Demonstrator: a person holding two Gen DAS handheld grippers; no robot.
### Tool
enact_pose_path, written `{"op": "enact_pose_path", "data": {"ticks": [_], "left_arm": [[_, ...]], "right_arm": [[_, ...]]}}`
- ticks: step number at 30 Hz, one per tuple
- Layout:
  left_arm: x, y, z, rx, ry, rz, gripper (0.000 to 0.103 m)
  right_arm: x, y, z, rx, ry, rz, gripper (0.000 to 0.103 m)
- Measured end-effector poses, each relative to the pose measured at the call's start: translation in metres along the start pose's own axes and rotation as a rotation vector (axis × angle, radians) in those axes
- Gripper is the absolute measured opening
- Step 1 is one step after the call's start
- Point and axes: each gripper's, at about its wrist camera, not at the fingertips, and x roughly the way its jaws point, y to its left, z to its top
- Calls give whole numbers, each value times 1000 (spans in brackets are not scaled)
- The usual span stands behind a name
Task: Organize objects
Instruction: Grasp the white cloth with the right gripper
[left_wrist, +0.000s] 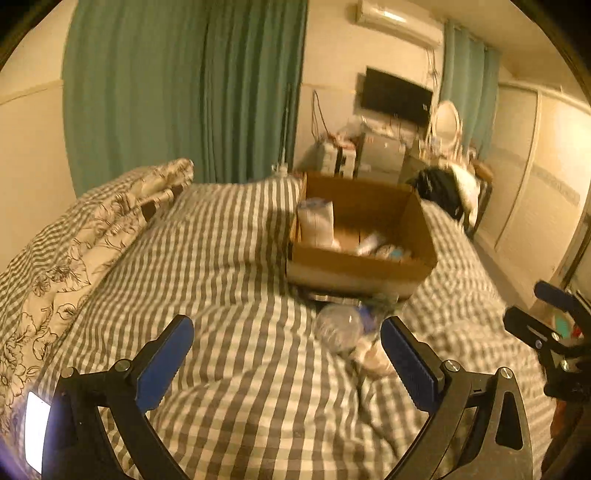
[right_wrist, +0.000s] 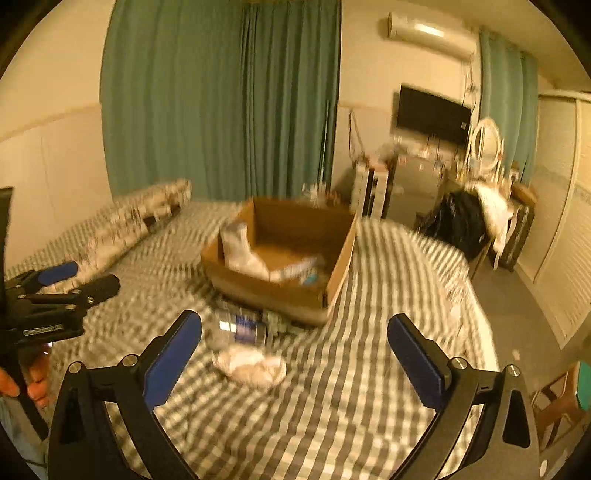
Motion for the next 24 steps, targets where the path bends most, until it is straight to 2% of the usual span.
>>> {"op": "enact_pose_path", "data": {"ticks": [9,11,15,18,21,24], "left_arm": [[36,13,-16,15,78,100,103],[40,18,-18,10,85,120,103],[45,28,-21,-16,99,111,103],[51,31,-23,-27,116,98,103],[56,31,-25,-27,135,89,103],[59,30,-27,-28,146,77,103]], "right_arm": [[60,6,-12,-5,116,34,101],[81,10,-16,-14,160,48,101],[131,20,-26,-33,294,73,101],[158,30,-34,-60,387,78,95],[172,34,-37,-64,439,104,89],[182,36,-41,-62,482,114,69]]}}
